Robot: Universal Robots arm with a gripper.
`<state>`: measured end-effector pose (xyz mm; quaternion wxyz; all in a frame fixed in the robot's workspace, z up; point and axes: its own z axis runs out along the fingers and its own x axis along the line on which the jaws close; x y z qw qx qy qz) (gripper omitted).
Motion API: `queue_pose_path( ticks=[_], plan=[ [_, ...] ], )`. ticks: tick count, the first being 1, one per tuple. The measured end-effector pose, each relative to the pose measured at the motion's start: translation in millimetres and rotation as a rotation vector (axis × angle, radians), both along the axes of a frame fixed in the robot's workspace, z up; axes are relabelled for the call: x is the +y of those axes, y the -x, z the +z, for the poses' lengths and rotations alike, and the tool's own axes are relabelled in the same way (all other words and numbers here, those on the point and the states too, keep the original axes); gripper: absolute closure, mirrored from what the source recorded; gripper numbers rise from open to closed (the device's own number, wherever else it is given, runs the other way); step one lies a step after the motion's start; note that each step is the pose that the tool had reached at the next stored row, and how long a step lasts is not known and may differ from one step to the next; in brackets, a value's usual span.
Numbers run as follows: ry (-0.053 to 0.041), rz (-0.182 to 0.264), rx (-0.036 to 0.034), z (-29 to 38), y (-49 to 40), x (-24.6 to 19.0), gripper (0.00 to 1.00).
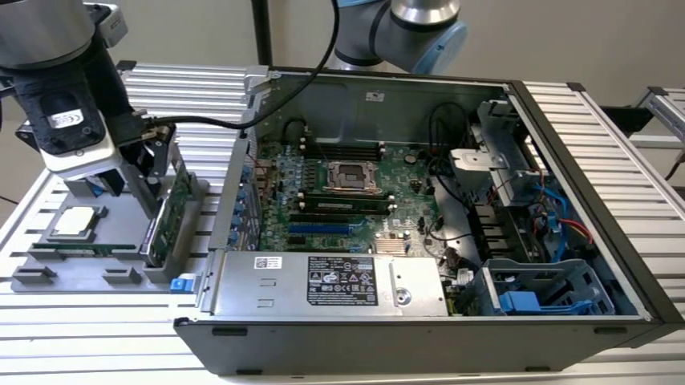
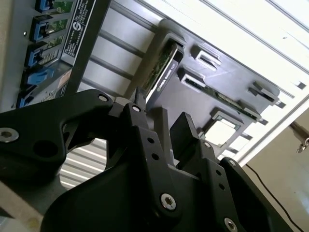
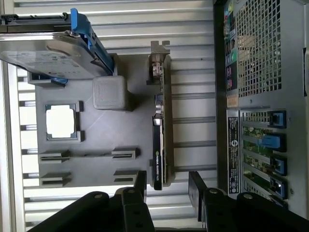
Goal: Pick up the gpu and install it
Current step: 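Pick up the gpu and move the gpu toward the slot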
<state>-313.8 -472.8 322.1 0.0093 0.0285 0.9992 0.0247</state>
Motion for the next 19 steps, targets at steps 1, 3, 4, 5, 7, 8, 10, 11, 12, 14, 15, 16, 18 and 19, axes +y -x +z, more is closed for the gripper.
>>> queue_pose_path(
  ticks=[1, 3, 4, 5, 7, 8, 10, 11, 12, 14, 15, 16, 18, 19],
  plan=[
    [0.0000, 0.000, 0.0000, -0.6, 0.0, 0.0, 0.00],
    [0.0000, 0.000, -0.0001, -1.9, 0.0, 0.0, 0.00],
    [0.0000, 0.000, 0.0000, -2.5, 0.0, 0.0, 0.00],
    [0.0000, 0.000, 0.0000, -3.1, 0.0, 0.0, 0.00],
    [0.0000, 0.000, 0.0000, -4.4, 0.0, 0.0, 0.00],
    [0.0000, 0.000, 0.0000, -5.1, 0.0, 0.0, 0.00],
    [-0.0001, 0.000, -0.0001, -6.5, 0.0, 0.0, 0.00],
    [0.0000, 0.000, 0.0000, -7.2, 0.0, 0.0, 0.00],
    [-0.0001, 0.000, -0.0001, -7.9, 0.0, 0.0, 0.00],
    [0.0001, 0.000, 0.0000, -9.0, 0.0, 0.0, 0.00],
    [0.0000, 0.000, 0.0000, -9.7, 0.0, 0.0, 0.00],
    [0.0000, 0.000, -0.0001, -10.3, 0.0, 0.0, 0.00],
    [0.0000, 0.000, 0.0000, -11.5, 0.0, 0.0, 0.00],
    [0.0000, 0.000, 0.0000, -12.1, 0.0, 0.0, 0.00]
  ],
)
